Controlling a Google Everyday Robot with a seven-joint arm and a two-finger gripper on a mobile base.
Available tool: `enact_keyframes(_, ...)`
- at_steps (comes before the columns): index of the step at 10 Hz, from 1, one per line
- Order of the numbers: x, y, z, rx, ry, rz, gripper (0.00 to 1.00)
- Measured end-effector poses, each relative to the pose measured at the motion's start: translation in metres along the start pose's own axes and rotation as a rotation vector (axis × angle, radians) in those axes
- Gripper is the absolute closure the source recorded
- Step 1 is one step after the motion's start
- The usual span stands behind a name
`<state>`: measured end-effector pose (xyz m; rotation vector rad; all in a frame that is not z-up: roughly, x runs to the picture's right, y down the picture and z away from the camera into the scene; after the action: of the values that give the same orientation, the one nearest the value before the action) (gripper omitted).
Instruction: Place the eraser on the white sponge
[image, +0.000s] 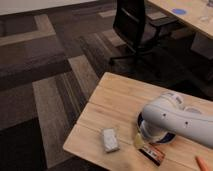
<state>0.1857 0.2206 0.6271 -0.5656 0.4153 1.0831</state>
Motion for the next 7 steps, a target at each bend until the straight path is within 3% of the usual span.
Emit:
enact_keyframes(2, 0.001, -0.002, 0.007, 0.003, -0.013, -0.018, 0.35)
enact_keyframes(7, 0.026, -0.012, 0.026, 0.014, -0.097, -0.136, 0.35)
